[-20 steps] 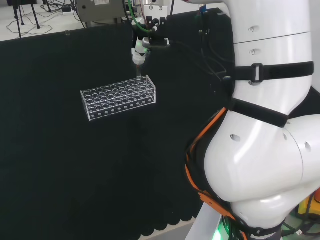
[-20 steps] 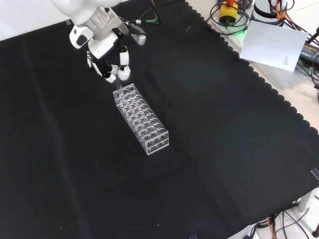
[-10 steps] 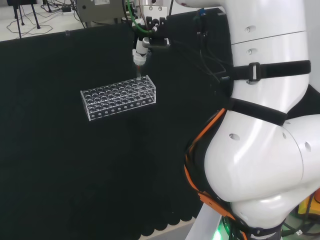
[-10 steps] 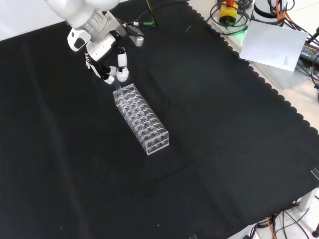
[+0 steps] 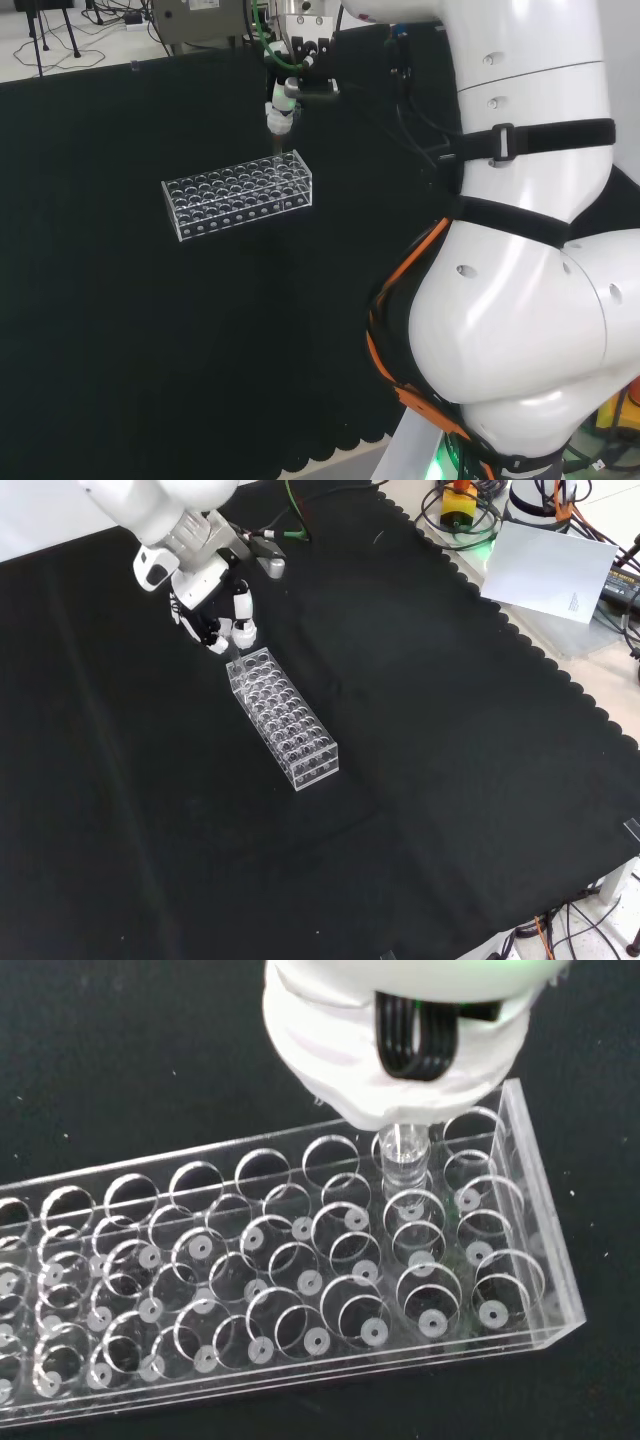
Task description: Put the test tube back in the rack.
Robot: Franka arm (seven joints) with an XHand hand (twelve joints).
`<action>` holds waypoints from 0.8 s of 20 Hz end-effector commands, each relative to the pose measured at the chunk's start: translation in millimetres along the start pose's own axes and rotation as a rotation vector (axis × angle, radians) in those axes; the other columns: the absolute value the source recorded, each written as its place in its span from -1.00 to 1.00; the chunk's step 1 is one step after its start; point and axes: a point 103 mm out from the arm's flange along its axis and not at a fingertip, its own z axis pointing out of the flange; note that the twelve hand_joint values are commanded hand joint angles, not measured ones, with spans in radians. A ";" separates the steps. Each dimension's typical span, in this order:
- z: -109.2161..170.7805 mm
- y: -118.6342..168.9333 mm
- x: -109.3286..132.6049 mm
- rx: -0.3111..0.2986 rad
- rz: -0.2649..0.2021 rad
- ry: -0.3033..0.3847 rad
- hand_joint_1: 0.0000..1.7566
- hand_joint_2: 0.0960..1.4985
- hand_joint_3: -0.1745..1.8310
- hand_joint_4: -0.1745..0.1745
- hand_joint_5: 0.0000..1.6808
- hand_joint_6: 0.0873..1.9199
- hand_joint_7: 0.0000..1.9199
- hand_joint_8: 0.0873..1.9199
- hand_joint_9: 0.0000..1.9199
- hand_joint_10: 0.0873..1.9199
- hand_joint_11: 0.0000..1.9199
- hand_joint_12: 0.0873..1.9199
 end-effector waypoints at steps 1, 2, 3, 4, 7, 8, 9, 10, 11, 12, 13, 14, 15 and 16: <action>18.4 10.9 0.8 0.019 -0.011 0.013 0.62 0.13 -0.70 -1.00 0.56 -0.63 0.74 -0.47 0.38 -0.60 -0.16 0.23; 20.0 10.9 1.7 0.023 -0.013 0.016 0.62 0.13 -0.70 -1.00 0.56 -0.63 0.74 -0.47 0.38 -0.60 -0.16 0.23; 21.6 11.1 2.2 0.027 -0.014 0.018 0.62 0.13 -0.70 -1.00 0.56 -0.63 0.74 -0.47 0.38 -0.60 -0.16 0.23; 23.3 11.6 2.6 0.030 -0.016 0.020 0.62 0.13 -0.70 -1.00 0.56 -0.63 0.74 -0.47 0.38 -0.60 -0.16 0.23; 28.0 13.3 3.4 0.041 -0.020 0.021 0.62 0.13 -0.70 -1.00 0.56 -0.63 0.74 -0.47 0.38 -0.60 -0.16 0.23; 29.1 13.7 3.7 0.043 -0.020 0.021 0.62 0.14 -0.70 -1.00 0.56 -0.63 0.74 -0.47 0.38 -0.60 -0.16 0.23; 29.6 13.8 4.0 0.044 -0.020 0.021 0.62 0.14 -0.70 -1.00 0.56 -0.63 0.74 -0.47 0.38 -0.60 -0.16 0.23; 29.8 13.8 4.1 0.044 -0.019 0.020 0.62 0.14 -0.70 -1.00 0.56 -0.63 0.74 -0.47 0.38 -0.60 -0.16 0.23; 29.8 13.7 4.2 0.044 -0.018 0.019 0.62 0.14 -0.70 -1.00 0.56 -0.63 0.74 -0.47 0.38 -0.60 -0.16 0.23; 29.7 13.4 3.8 0.044 -0.022 0.027 0.62 0.14 -0.70 -1.00 0.56 -0.63 0.74 -0.47 0.38 -0.60 -0.16 0.23; 29.4 12.9 2.6 0.050 -0.031 0.051 0.62 -0.01 -0.51 -1.00 0.58 -0.60 0.65 -0.42 0.43 -0.73 -0.16 0.22; 29.1 12.5 1.0 0.077 -0.042 0.080 0.63 -0.13 -0.36 -1.00 0.58 -0.57 0.57 -0.38 0.46 -0.82 -0.18 0.23; 28.5 11.8 -0.2 0.110 -0.051 0.097 0.58 -0.18 -0.26 -1.00 0.56 -0.52 0.49 -0.40 0.51 -0.84 -0.24 0.27; 27.8 10.9 -0.8 0.128 -0.059 0.102 0.50 -0.16 -0.27 -1.00 0.54 -0.49 0.44 -0.35 0.46 -0.73 -0.34 0.34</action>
